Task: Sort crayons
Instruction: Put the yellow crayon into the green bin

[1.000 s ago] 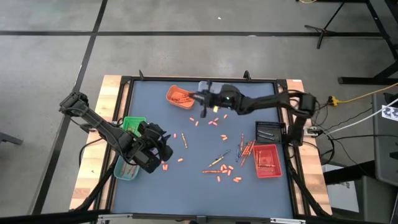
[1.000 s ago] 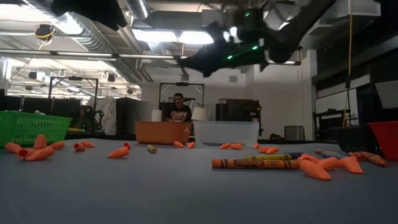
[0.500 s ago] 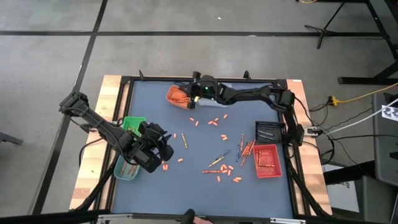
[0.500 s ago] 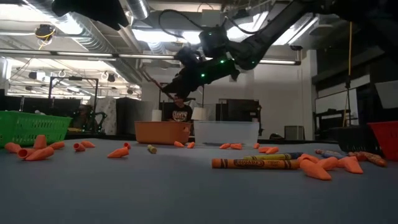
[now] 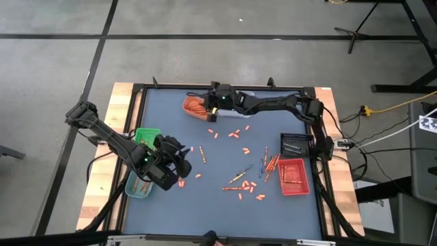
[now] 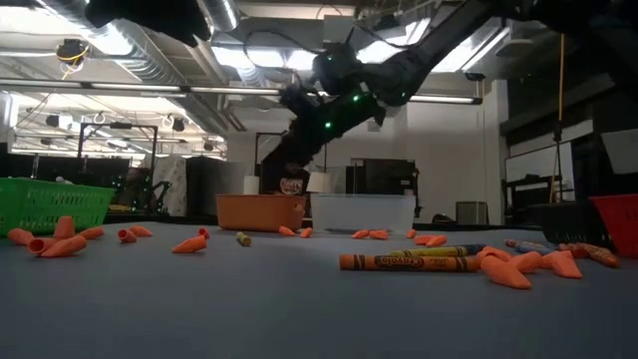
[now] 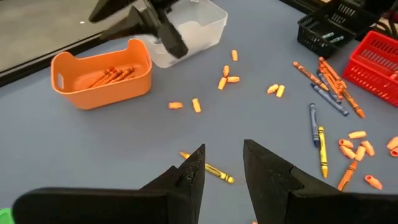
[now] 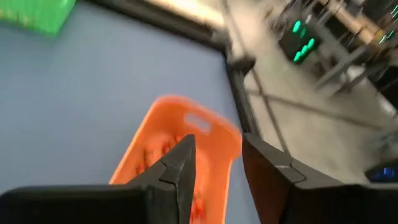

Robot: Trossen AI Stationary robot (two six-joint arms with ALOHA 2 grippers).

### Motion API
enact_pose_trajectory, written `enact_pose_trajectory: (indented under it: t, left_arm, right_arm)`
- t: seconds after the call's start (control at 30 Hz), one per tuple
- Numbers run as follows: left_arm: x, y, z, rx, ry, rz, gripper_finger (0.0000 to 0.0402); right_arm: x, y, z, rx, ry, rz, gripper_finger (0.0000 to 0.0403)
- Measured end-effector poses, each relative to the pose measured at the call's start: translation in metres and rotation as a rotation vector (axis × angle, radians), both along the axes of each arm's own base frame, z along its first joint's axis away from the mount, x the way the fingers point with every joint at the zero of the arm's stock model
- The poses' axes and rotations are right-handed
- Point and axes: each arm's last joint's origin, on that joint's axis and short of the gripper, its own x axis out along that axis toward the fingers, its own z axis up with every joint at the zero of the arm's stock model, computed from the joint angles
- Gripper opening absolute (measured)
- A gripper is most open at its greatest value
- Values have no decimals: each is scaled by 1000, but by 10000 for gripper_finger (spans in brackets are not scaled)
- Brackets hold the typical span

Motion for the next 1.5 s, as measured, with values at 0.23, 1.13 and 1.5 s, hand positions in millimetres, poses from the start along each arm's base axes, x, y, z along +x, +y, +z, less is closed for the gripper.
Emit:
enact_pose_trajectory:
  t: [0.23, 1.13, 1.5]
  left_arm:
    - [26, -15, -24, 10, -5, -16, 94]
    - [166, -22, -154, 15, -144, -417, 94]
    - [167, -26, -188, -24, -64, -484, 94]
  right_arm:
    - [-34, 13, 48, 73, 148, 30, 131]
    - [-223, 85, 192, 295, 374, 95, 131]
    - [-255, 100, 193, 429, 412, 146, 131]
